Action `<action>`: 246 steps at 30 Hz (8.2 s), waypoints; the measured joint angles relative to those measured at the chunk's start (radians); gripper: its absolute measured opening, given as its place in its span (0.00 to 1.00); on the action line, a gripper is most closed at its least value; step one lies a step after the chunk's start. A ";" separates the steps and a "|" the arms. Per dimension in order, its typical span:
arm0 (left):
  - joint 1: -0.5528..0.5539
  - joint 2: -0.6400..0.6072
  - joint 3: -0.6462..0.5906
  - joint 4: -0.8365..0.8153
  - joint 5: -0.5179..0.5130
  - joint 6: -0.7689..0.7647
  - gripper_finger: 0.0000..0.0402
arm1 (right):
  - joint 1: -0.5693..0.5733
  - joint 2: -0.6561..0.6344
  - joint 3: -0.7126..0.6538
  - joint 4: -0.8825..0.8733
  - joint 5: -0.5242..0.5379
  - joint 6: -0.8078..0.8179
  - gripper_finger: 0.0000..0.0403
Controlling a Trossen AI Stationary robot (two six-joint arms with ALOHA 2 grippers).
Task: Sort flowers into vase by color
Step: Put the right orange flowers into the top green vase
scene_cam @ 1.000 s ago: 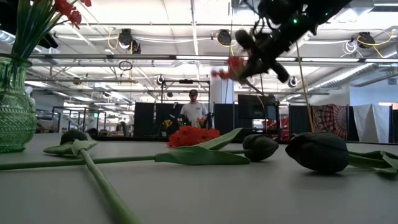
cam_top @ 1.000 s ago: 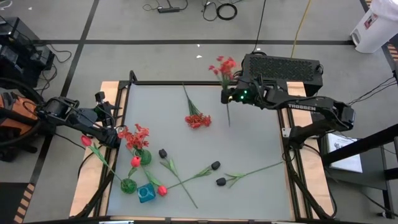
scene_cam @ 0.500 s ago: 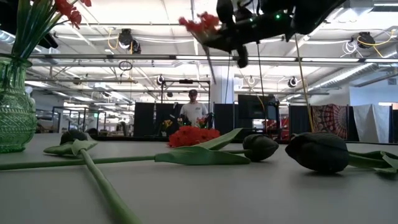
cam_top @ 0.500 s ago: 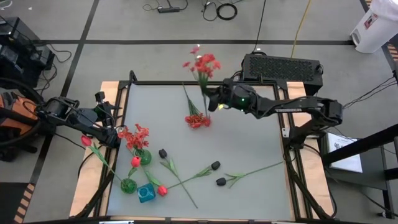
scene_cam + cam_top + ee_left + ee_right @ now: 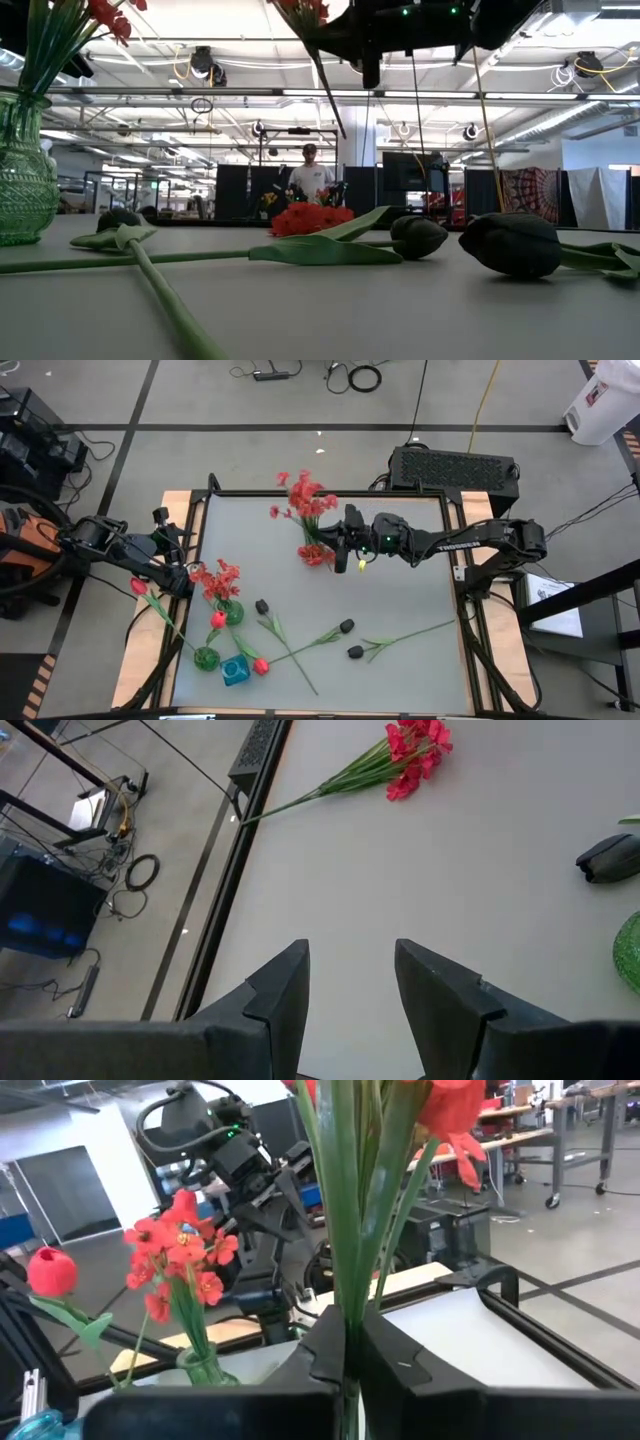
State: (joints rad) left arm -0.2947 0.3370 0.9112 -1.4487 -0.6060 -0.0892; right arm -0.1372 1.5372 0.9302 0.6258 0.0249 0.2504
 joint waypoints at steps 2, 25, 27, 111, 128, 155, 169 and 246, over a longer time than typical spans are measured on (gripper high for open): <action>0.000 0.000 0.000 0.000 0.000 0.000 0.39 | 0.010 0.000 0.000 -0.001 0.001 -0.001 0.02; 0.000 0.000 0.000 0.005 0.009 0.002 0.39 | 0.021 0.000 0.000 -0.122 0.000 -0.166 0.02; 0.000 0.000 0.000 0.005 0.010 0.001 0.39 | 0.021 0.000 0.000 -0.122 0.000 -0.164 0.02; 0.150 0.790 0.000 1.755 0.550 0.173 0.39 | 0.182 -0.002 0.069 0.192 -0.107 -0.445 0.02; 0.150 0.814 0.000 1.811 0.545 0.182 0.39 | 0.240 -0.002 0.069 0.185 -0.106 -0.446 0.02; 0.150 0.893 0.001 1.910 0.612 0.176 0.39 | 0.237 -0.002 0.068 0.166 -0.104 -0.427 0.02; 0.149 0.893 0.000 1.911 0.615 0.175 0.39 | 0.236 -0.002 0.068 0.165 -0.103 -0.427 0.02; 0.149 -0.332 0.017 0.708 0.398 0.193 0.02 | 0.237 -0.002 0.068 -0.030 -0.099 -0.357 0.39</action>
State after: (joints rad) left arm -0.1454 0.0048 0.9280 -0.7404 -0.2084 0.1038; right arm 0.1001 1.5352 0.9981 0.5957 -0.0736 -0.1064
